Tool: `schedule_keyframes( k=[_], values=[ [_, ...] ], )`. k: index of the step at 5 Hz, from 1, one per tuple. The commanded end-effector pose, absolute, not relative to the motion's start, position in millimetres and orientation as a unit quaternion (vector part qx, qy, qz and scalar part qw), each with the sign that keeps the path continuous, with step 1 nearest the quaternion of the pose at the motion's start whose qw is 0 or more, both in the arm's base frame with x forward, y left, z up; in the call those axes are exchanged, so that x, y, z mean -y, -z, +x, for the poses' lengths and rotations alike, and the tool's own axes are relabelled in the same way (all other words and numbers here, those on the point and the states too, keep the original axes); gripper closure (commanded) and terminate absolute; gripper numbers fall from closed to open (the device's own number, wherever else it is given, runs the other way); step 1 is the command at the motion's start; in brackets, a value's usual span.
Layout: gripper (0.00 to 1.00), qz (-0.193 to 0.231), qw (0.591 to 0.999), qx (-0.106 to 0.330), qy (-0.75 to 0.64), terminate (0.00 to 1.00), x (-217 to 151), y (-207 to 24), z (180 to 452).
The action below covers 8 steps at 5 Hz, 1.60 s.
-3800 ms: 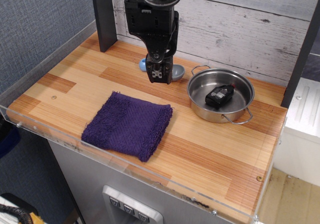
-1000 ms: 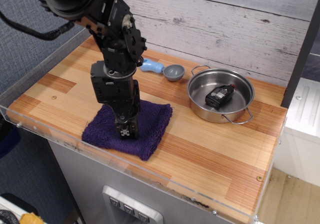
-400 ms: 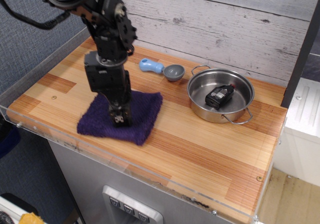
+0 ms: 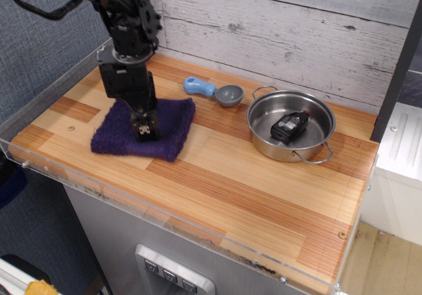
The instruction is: Move blue cloth diagonally from bottom to top of the table
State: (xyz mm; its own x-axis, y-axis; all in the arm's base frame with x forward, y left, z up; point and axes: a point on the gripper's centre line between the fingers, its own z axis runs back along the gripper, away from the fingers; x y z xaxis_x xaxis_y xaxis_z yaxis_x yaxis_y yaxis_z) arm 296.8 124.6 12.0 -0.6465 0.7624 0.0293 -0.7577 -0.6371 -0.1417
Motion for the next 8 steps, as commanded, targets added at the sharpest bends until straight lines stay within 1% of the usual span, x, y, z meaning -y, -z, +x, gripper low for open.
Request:
schedule_keyframes(
  k=[1, 2, 4, 5, 6, 7, 8],
  values=[
    [0.0, -0.002, 0.402, 0.076, -0.913, 0.0, -165.8, -8.0, 306.0],
    [0.0, -0.008, 0.394, 0.084, -0.915, 0.0, -178.8, -13.5, 312.9],
    [0.0, -0.016, 0.393, 0.086, -0.915, 0.0, -179.9, -18.1, 315.1],
    [0.0, -0.016, 0.388, 0.094, -0.917, 0.0, -180.8, -30.3, 315.7],
    [0.0, -0.028, 0.381, 0.103, -0.918, 0.0, -181.3, -43.8, 319.1],
    [0.0, -0.041, 0.376, 0.111, -0.919, 0.0, -181.3, -61.0, 320.2],
    [0.0, -0.06, 0.379, 0.126, -0.915, 0.0, -179.3, -84.4, 322.4]
  ],
)
